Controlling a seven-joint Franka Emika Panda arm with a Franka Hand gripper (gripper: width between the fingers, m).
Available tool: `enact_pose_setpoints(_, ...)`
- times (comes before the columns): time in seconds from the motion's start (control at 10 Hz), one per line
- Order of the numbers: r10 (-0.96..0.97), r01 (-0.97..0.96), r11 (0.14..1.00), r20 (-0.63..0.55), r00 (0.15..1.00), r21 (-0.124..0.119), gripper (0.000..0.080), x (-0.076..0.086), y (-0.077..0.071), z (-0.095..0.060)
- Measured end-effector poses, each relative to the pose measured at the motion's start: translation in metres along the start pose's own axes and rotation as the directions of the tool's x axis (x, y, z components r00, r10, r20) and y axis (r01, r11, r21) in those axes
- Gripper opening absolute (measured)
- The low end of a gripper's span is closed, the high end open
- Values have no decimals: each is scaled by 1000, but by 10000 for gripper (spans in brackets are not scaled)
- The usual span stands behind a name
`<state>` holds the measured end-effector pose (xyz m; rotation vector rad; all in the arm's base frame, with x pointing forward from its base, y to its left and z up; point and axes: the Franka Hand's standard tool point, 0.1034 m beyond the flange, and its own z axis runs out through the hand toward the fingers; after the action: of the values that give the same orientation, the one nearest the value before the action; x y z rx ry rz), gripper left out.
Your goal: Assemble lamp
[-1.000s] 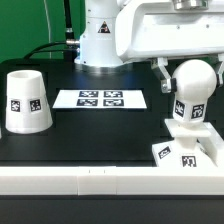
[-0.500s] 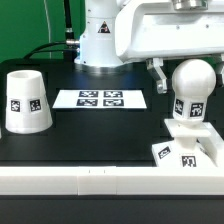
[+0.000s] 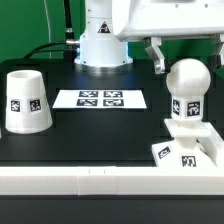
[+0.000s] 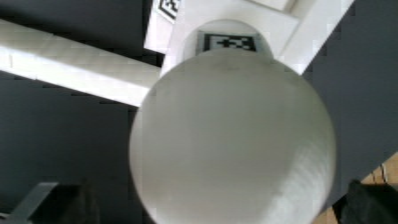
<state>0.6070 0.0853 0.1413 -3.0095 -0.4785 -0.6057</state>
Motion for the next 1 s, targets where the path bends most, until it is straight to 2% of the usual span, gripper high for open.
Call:
enact_pose_setpoints(0.3,0,0,1000,35,999,11,698,-3,-1,2)
enact_pose_setpoints(0.4,0,-6,999,136,991,42,698,-10,-3,4)
enact_pose_setpoints(0.5,0,-10,998,176,984,55,698,-5,-2,4)
enact_pose_setpoints(0.7,-13,-17,996,320,947,92,698,-8,-2,6)
enact_pose_setpoints(1.0,-14,-21,995,338,941,99,698,-4,-1,13)
